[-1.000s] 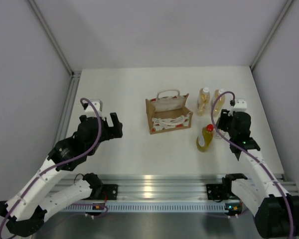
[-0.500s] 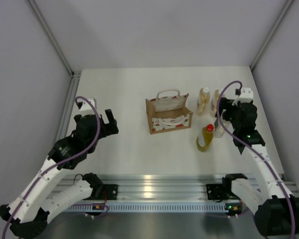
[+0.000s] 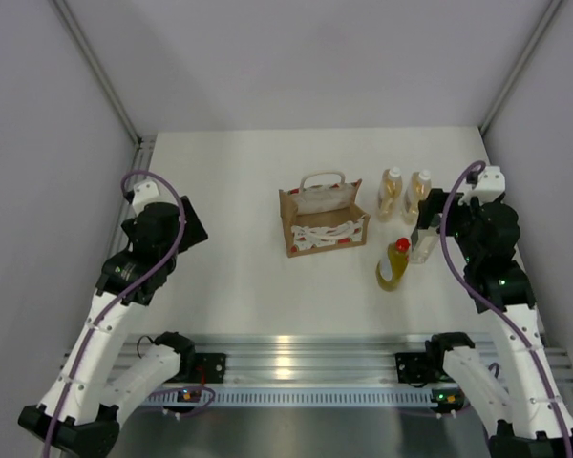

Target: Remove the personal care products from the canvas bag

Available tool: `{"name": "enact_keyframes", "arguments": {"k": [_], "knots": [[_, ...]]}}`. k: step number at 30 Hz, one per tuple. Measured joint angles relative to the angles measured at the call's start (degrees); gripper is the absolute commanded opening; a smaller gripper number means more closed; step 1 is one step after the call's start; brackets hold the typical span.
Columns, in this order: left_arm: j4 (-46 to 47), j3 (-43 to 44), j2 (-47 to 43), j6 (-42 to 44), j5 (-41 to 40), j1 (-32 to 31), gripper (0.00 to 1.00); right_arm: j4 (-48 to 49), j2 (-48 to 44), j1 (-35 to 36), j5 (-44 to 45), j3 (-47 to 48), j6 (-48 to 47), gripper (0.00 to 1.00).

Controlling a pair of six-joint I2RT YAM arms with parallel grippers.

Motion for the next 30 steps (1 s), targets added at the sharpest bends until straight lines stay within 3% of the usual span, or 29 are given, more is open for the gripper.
{"name": "enact_keyframes", "arguments": {"k": [11, 19, 30], "knots": [[-0.04, 0.02, -5.14, 5.27, 0.46, 0.02, 0.98, -14.53, -9.86, 1.29, -1.09, 5.70, -1.60, 0.99], [-0.07, 0.02, -12.70, 7.61, 0.72, 0.02, 0.98, -23.30, -12.44, 2.29, 4.79, 7.45, -2.86, 0.99], [-3.02, 0.24, -17.70, 9.33, 3.34, 0.02, 0.98, -28.15, -20.92, 2.32, 7.17, 7.74, -3.08, 1.00]]}}
